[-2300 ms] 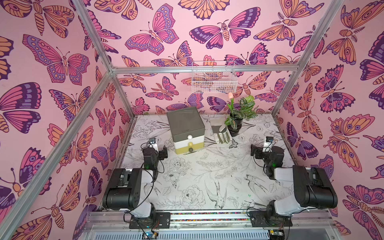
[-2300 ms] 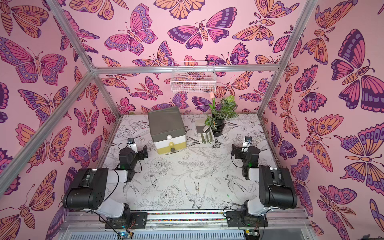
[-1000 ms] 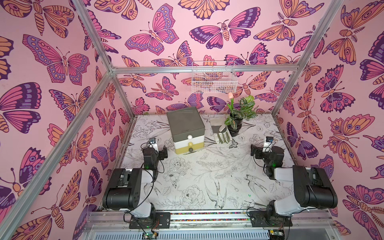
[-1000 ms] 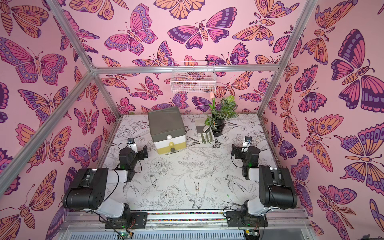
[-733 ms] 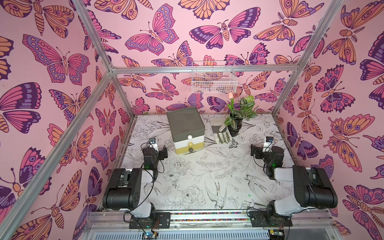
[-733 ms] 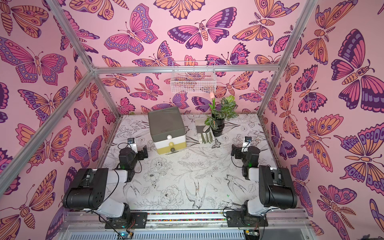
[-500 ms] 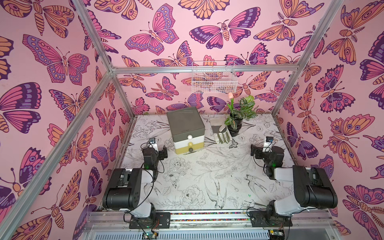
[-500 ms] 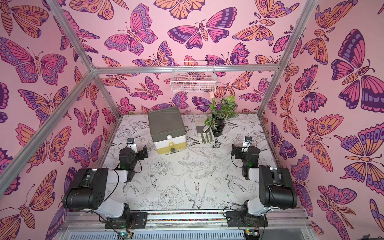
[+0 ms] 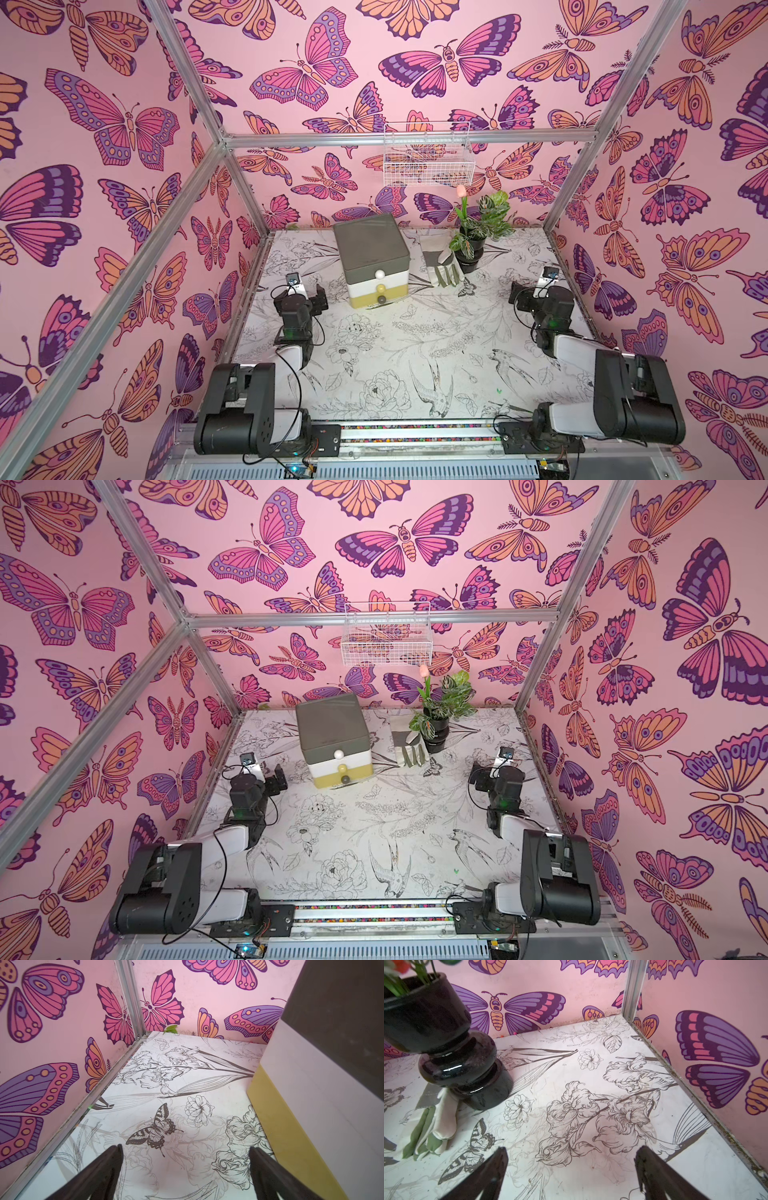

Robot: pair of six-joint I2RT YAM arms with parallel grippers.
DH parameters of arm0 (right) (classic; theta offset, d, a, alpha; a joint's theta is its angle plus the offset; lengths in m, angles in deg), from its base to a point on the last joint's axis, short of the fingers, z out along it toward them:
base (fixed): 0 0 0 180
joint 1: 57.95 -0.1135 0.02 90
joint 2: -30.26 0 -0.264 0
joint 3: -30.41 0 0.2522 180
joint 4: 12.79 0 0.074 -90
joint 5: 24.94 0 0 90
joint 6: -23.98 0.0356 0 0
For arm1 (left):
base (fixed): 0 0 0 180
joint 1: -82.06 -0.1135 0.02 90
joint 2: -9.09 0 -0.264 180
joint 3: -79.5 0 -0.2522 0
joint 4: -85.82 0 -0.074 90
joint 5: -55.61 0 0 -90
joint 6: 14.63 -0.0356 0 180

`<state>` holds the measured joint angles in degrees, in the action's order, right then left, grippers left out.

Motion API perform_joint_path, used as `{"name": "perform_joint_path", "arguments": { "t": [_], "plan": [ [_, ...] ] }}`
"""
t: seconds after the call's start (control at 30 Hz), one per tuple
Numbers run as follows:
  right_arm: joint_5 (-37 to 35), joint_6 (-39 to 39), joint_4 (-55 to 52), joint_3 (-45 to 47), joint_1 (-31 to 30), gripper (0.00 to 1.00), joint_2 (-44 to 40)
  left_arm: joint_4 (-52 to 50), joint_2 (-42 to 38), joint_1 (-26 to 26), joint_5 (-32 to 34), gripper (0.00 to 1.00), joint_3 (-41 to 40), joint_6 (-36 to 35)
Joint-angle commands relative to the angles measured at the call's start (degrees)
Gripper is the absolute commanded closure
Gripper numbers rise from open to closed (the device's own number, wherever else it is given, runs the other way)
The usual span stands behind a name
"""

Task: Take the keys out of the drawer
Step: Move the storage box to the center of the board.

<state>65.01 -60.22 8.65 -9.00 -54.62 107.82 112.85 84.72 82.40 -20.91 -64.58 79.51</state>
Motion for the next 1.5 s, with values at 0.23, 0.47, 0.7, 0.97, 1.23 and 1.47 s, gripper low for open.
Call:
{"name": "perform_joint_path", "arguments": {
  "t": [0.23,0.47,0.7,0.97,1.23,1.47],
  "plan": [
    [2.3,10.8,-31.0,-12.9,-0.4,0.01,-5.5,-24.1,-12.1,-0.4,-2.6,0.00,8.2,7.1],
    [11.6,14.5,-44.4,-17.9,-0.4,0.01,-9.4,-35.4,-16.8,-0.3,-7.5,0.00,12.7,12.7],
    [19.9,18.7,-50.8,-19.2,-0.5,0.01,-13.3,-45.6,-18.9,-0.3,-16.2,0.00,17.8,17.5],
    [26.3,23.3,-51.6,-18.8,-2.1,0.01,-14.8,-55.3,-18.4,-0.4,-25.3,0.00,27.0,16.9],
    [26.9,24.3,-54.2,-19.3,-7.5,0.01,-15.6,-61.7,-13.6,-0.4,-34.1,0.00,36.0,18.3],
    [25.7,25.4,-55.8,-20.1,-13.9,0.01,-14.2,-66.1,-9.3,-0.3,-34.5,0.00,42.9,18.0]
  ]
}}
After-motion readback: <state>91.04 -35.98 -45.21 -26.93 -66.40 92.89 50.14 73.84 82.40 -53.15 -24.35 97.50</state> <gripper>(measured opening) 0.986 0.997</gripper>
